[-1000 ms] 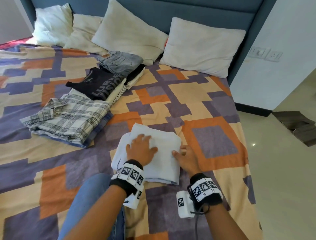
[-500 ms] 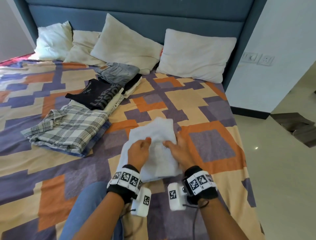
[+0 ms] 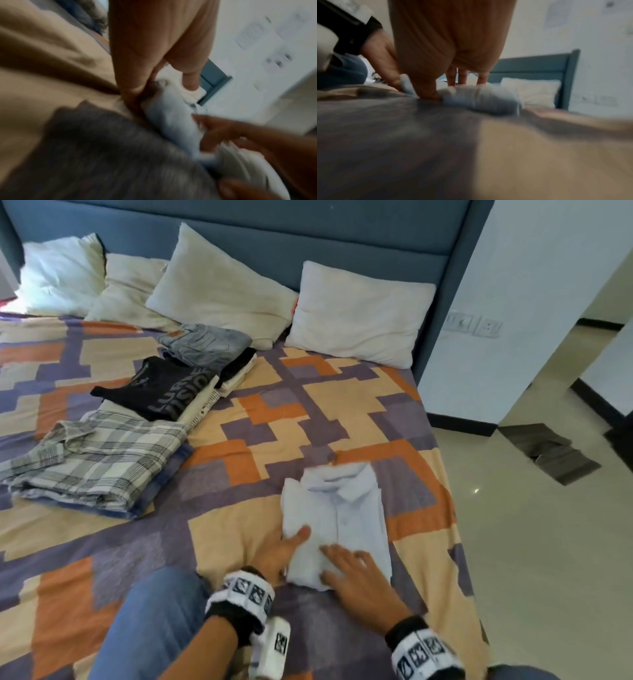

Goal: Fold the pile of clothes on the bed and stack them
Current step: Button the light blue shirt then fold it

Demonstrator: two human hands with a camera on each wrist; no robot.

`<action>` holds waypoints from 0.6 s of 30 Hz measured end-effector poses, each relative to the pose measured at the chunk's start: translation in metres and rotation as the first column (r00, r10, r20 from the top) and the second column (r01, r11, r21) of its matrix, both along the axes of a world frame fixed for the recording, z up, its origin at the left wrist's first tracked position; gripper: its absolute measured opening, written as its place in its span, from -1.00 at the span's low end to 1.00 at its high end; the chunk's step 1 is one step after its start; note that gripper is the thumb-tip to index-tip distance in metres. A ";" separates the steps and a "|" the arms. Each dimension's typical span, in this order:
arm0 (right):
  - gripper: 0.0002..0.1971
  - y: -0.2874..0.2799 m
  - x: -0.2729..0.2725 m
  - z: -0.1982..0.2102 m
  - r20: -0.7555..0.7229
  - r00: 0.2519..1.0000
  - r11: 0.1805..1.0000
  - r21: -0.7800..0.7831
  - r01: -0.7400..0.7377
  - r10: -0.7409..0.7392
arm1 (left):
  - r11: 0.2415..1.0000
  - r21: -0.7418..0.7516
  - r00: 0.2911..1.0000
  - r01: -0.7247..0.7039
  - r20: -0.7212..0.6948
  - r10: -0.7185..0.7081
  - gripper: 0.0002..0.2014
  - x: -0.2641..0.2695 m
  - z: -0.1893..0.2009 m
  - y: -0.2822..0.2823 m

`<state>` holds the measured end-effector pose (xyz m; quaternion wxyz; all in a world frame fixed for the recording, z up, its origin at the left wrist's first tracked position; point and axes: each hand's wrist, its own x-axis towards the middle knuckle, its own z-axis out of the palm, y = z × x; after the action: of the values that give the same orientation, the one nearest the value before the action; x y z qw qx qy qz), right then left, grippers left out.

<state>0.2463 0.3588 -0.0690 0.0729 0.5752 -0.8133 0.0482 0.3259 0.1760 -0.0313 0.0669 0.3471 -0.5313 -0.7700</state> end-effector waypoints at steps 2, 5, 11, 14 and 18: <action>-0.71 0.015 0.010 -0.008 0.181 0.980 0.988 -0.111 0.107 -0.085 | 0.935 -0.354 1.000 0.004 0.009 0.000 -0.53 -0.006 -0.017 0.018; -0.74 0.021 0.007 0.015 0.412 0.881 0.789 -0.449 0.419 -0.233 | 0.740 -0.667 0.962 0.091 0.252 0.109 -0.45 -0.007 -0.031 0.033; -0.25 0.002 -0.020 0.014 0.737 0.391 0.471 -0.113 0.875 -0.551 | 0.718 -0.695 0.949 0.024 0.243 0.203 -0.55 -0.007 -0.033 0.044; -0.58 -0.005 -0.021 0.012 0.777 0.228 0.361 -0.001 0.933 -0.586 | 0.732 -0.682 0.945 -0.005 0.237 0.227 -0.64 -0.014 -0.028 0.041; -0.57 0.001 -0.013 0.006 0.795 0.103 0.205 0.027 0.978 -0.598 | 0.714 -0.693 0.905 0.103 0.363 0.222 -0.52 -0.019 -0.028 0.032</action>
<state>0.2336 0.3602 -0.0626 -0.0530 -0.1021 -0.9030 0.4139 0.3070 0.2080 -0.0588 0.1018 0.4707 -0.7714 -0.4160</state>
